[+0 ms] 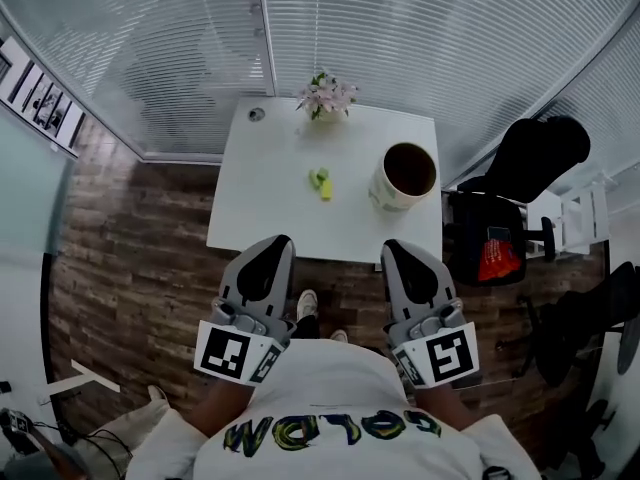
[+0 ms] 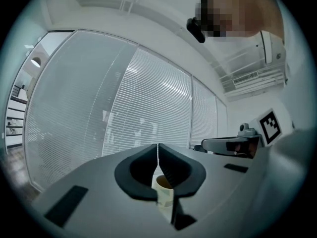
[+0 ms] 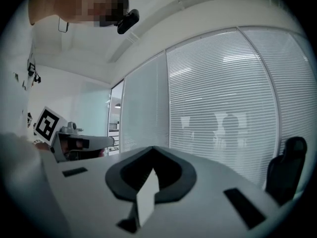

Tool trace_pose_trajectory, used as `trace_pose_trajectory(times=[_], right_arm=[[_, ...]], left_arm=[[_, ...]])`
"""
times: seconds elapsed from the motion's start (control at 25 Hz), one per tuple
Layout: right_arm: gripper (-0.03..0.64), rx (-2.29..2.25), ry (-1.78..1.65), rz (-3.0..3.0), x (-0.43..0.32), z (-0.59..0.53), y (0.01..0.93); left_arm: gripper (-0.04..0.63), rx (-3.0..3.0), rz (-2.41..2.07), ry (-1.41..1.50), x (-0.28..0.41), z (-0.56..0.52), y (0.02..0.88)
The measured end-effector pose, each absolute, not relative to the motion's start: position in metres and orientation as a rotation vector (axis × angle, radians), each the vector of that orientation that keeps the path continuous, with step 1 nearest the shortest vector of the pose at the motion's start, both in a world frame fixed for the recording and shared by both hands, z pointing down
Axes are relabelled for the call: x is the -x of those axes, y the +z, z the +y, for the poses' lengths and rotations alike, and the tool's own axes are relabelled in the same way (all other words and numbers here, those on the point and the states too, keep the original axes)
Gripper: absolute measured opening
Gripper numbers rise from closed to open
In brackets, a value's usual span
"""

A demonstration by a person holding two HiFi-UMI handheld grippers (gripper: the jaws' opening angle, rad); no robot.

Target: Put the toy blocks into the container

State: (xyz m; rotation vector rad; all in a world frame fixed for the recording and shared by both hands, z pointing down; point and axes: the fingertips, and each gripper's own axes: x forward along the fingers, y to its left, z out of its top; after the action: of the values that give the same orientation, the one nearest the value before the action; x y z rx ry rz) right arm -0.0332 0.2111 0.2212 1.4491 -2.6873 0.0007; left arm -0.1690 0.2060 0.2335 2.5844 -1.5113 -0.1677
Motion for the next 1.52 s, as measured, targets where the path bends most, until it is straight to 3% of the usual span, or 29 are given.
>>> trace_pose_trajectory(times=[0.32,0.8,1.52], right_arm=[[0.008,-1.487,0.083,-2.656,0.063,0.175,0.233],[0.008,-1.539,0.067,-2.617,0.044,0.131,0.237],[0.008,-1.511,0.050,-2.651,-0.082,0.020,0.232]], left_arm=[[0.018,-2.593,-1.438,-0.138,0.199,0.163,0.245],[0.019,-2.591,-1.394,-0.135,0.183,0.118,0.252],[0.018,-2.606,-1.406,-0.101,0.052,0.005,0.243]])
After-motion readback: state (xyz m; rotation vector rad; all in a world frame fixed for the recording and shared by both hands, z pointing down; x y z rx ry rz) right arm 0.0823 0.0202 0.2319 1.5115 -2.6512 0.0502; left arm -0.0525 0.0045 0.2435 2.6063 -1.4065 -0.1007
